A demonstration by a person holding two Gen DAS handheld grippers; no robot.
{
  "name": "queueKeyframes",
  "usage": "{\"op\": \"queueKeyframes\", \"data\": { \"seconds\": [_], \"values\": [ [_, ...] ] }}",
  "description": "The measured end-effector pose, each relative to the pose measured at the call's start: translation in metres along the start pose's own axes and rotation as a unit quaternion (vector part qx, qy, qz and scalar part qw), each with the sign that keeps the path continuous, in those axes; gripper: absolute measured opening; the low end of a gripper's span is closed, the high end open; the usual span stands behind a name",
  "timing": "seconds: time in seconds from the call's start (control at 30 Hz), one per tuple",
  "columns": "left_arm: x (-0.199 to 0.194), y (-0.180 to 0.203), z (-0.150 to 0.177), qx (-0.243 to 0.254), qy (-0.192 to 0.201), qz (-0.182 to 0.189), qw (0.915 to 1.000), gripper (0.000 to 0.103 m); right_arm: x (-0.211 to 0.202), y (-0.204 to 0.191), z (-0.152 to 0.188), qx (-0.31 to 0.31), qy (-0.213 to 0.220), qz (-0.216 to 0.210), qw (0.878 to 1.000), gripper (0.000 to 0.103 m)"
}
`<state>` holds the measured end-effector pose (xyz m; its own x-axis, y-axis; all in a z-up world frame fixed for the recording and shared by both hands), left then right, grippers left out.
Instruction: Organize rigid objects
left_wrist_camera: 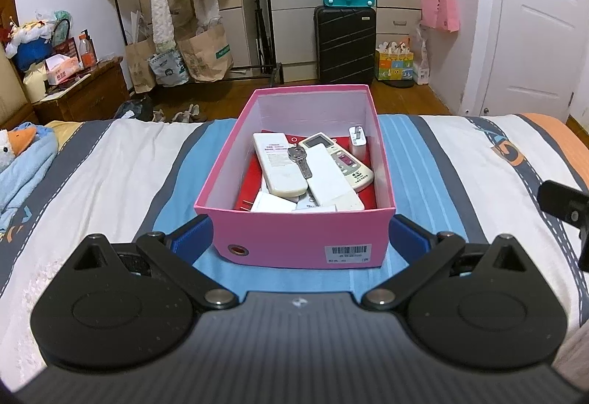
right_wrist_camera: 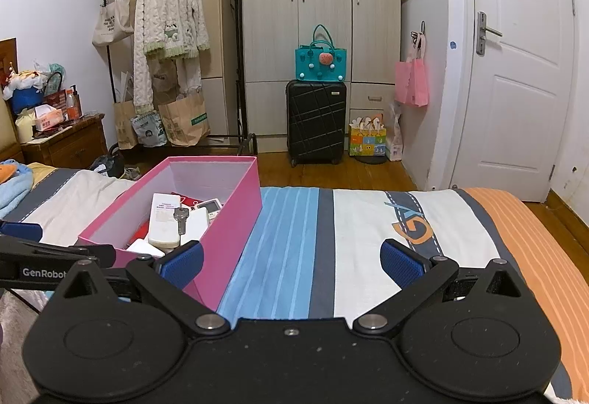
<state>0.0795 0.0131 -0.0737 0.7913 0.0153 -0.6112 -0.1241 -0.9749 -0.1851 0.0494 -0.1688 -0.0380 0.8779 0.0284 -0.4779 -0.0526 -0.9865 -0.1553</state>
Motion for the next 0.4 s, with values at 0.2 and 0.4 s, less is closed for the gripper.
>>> {"op": "queueKeyframes", "data": {
  "seconds": [0.2, 0.4],
  "values": [
    [0.0001, 0.0002, 0.0004, 0.001, -0.001, 0.001, 1.0000, 0.103, 0.0022, 0.0021, 0.0001, 0.002, -0.001, 0.001, 1.000, 0.103],
    [0.0022, 0.0016, 0.0009, 0.003, -0.006, 0.005, 1.0000, 0.103, 0.0033, 0.0024, 0.0001, 0.000, -0.002, 0.000, 1.000, 0.103]
  ]
}}
Point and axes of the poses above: each gripper's, at about its wrist camera, not at the fingertips, and x roughly the way its jaws point, y to its right, z to its underside, the point moved 7 cm from there along x, roughly the way its jaws point, and after that the axes turned 10 degrees about x, right-handed, at the moved point
